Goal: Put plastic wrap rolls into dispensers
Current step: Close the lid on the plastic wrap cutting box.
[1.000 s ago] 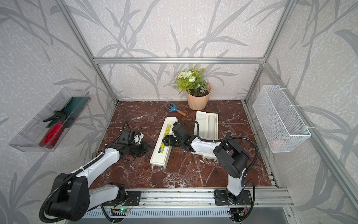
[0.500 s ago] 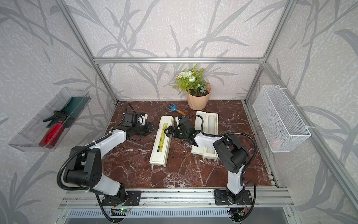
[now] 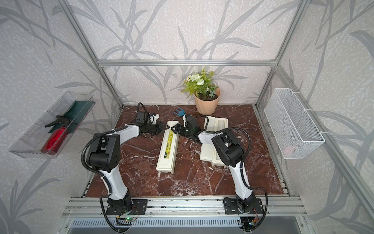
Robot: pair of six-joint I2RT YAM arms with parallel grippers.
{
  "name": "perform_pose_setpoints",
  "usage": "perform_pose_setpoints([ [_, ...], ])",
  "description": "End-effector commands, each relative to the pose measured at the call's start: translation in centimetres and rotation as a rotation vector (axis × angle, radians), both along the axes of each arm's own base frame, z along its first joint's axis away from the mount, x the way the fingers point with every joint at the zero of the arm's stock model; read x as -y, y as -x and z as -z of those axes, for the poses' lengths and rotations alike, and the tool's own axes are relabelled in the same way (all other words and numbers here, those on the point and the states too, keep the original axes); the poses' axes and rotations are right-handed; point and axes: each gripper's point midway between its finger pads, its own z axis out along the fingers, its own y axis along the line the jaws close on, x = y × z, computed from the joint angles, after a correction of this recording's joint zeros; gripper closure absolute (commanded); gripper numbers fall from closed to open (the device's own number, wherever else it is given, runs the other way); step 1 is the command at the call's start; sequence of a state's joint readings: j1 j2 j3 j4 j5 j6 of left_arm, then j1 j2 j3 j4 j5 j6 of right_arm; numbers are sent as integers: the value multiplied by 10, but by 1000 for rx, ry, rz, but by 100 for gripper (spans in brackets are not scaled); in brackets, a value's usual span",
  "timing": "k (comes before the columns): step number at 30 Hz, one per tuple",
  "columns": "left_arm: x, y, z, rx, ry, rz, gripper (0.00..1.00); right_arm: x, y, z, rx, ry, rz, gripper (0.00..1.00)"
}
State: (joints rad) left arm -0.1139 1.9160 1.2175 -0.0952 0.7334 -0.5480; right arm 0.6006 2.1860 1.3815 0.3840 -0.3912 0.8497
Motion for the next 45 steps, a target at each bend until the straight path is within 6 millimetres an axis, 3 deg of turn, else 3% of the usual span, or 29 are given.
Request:
perform_pose_setpoints([
  [1, 8, 9, 24, -66, -4, 45, 52, 0, -10, 6, -17, -13, 5, 23],
  [3, 10, 9, 30, -82, -2, 53, 52, -3, -17, 5, -10, -34, -17, 26],
  [8, 29, 13, 41, -116, -13, 120, 52, -28, -18, 12, -79, -84, -103, 46],
  [13, 44, 29, 58, -181, -32, 172, 52, -28, -18, 24, -144, -68, -95, 54],
  [18, 37, 30, 68, -225, -58, 156, 54, -25, -8, 29, -169, 85, -165, 54],
  [22, 22, 26, 81, -296, -86, 128, 54, -22, 3, 48, -245, 164, -178, 56],
  [25, 19, 16, 69, -263, -108, 122, 54, -17, 8, 55, -273, 163, -155, 58],
  [28, 19, 7, 42, -187, -161, 132, 53, -15, 1, 32, -178, 120, -118, 50],
  [31, 16, 2, 18, -120, -229, 121, 51, -12, -10, -9, -36, 87, -97, 44],
  [35, 10, -3, -12, -47, -310, 94, 49, -10, -20, -71, 148, 20, -82, 27],
  [38, 6, -4, -33, 3, -382, 75, 48, -4, -20, -103, 232, 28, -78, 23],
  [45, 17, 27, -63, 73, -533, 69, 46, 49, -5, -122, 273, 116, 1, 20],
])
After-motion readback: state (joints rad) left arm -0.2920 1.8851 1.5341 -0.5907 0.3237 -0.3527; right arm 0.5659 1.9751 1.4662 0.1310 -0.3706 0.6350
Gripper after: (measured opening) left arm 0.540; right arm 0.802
